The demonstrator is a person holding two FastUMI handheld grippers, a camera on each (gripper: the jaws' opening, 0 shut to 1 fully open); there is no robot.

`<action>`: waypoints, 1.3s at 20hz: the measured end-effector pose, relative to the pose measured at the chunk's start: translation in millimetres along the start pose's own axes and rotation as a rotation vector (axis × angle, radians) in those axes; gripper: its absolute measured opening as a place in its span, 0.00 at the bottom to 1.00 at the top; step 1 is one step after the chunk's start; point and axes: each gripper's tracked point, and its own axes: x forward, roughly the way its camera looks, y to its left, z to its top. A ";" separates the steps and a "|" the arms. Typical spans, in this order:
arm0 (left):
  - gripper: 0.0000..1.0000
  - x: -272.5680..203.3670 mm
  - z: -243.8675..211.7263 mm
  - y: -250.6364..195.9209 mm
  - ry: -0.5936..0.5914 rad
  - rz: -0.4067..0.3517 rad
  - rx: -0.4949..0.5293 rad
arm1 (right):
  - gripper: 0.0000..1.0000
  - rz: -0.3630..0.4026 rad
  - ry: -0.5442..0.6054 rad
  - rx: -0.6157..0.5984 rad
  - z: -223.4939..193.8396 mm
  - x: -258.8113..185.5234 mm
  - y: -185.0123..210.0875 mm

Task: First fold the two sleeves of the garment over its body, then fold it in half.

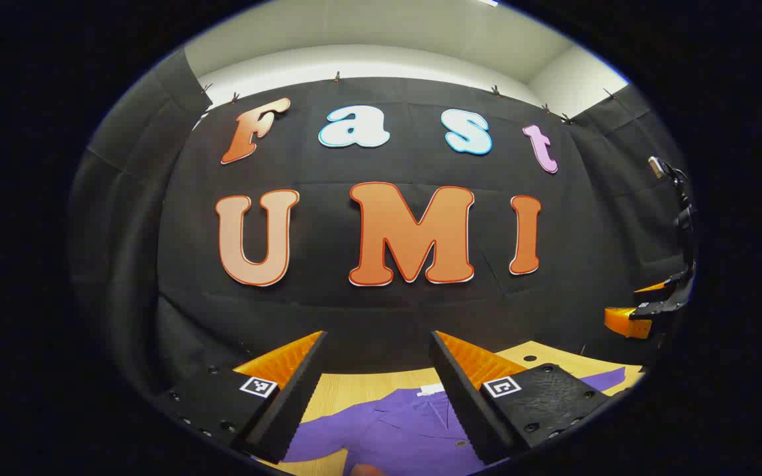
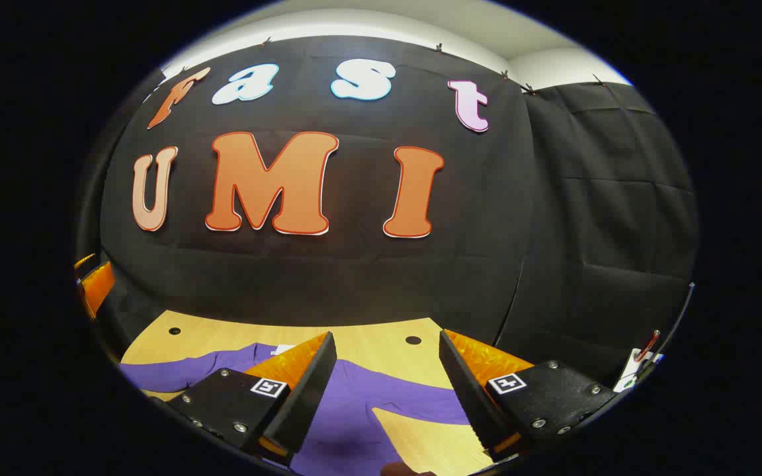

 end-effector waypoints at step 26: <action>0.97 12.7 -0.7 -16.5 0.008 0.125 0.032 | 0.95 0.034 0.058 -0.044 -42.2 54.9 -31.9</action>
